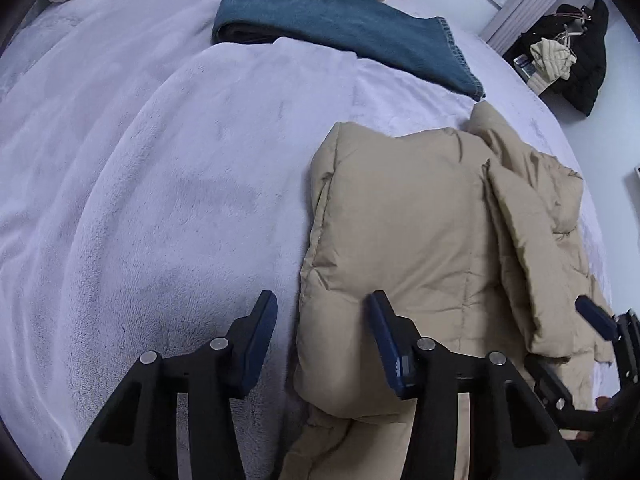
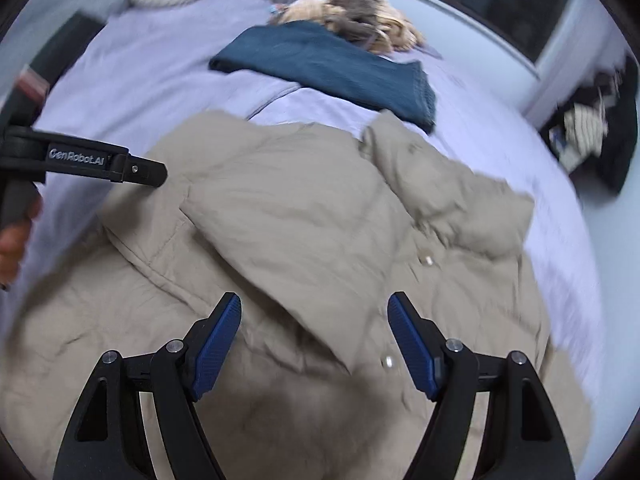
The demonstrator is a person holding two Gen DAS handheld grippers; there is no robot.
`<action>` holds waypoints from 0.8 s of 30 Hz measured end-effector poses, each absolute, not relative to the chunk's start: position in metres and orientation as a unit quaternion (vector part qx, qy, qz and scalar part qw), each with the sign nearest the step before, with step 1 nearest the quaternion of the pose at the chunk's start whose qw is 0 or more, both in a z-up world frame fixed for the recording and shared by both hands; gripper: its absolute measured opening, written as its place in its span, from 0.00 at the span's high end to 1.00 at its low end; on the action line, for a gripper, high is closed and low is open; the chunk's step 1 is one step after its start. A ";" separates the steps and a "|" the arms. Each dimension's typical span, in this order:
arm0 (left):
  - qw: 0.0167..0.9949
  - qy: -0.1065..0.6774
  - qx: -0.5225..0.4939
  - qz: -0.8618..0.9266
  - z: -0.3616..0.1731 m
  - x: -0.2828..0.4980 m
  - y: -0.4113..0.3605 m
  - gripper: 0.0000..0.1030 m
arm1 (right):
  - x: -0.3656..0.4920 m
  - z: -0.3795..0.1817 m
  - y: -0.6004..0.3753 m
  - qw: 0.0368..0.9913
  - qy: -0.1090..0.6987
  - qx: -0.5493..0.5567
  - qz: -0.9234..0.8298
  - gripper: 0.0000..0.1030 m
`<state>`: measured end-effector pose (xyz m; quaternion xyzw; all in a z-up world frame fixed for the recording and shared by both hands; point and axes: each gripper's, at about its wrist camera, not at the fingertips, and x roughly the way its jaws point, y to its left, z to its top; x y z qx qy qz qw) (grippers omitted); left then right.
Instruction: Fold large clothes
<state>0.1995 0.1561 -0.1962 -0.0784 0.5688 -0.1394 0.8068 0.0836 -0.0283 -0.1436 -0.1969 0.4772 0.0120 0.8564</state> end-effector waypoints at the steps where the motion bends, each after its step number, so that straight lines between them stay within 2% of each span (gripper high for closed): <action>1: 0.811 0.564 -0.072 -0.137 -0.199 0.197 0.154 0.51 | 0.091 -0.146 -0.028 0.856 0.475 -0.203 0.001 0.24; 3: 0.818 0.556 -0.057 -0.133 -0.200 0.193 0.148 0.51 | 0.104 -0.139 -0.049 0.870 0.465 -0.159 -0.039 0.24; 6: 0.823 0.551 -0.037 -0.131 -0.202 0.195 0.143 0.51 | 0.098 -0.121 -0.107 0.889 0.444 -0.032 -0.108 0.24; 11: 0.834 0.540 -0.001 -0.117 -0.194 0.198 0.137 0.51 | 0.056 -0.135 -0.217 0.846 0.458 0.237 -0.136 0.24; 15: 0.860 0.494 0.004 -0.132 -0.159 0.190 0.143 0.51 | 0.028 -0.130 -0.252 0.835 0.440 0.289 -0.161 0.24; 16: 0.863 0.486 0.004 -0.139 -0.154 0.193 0.142 0.51 | 0.024 -0.124 -0.256 0.840 0.428 0.293 -0.158 0.31; 17: 0.864 0.481 0.006 -0.149 -0.149 0.198 0.138 0.51 | 0.024 -0.120 -0.256 0.846 0.423 0.289 -0.148 0.45; 18: 0.864 0.479 0.011 -0.154 -0.148 0.203 0.133 0.51 | 0.028 -0.118 -0.253 0.849 0.425 0.281 -0.136 0.68; 19: 0.863 0.480 0.017 -0.155 -0.149 0.208 0.127 0.51 | 0.036 -0.117 -0.249 0.853 0.434 0.266 -0.121 0.75; 24: 0.853 0.500 0.042 -0.145 -0.177 0.216 0.096 0.51 | 0.082 -0.143 -0.215 0.857 0.485 0.159 -0.068 0.79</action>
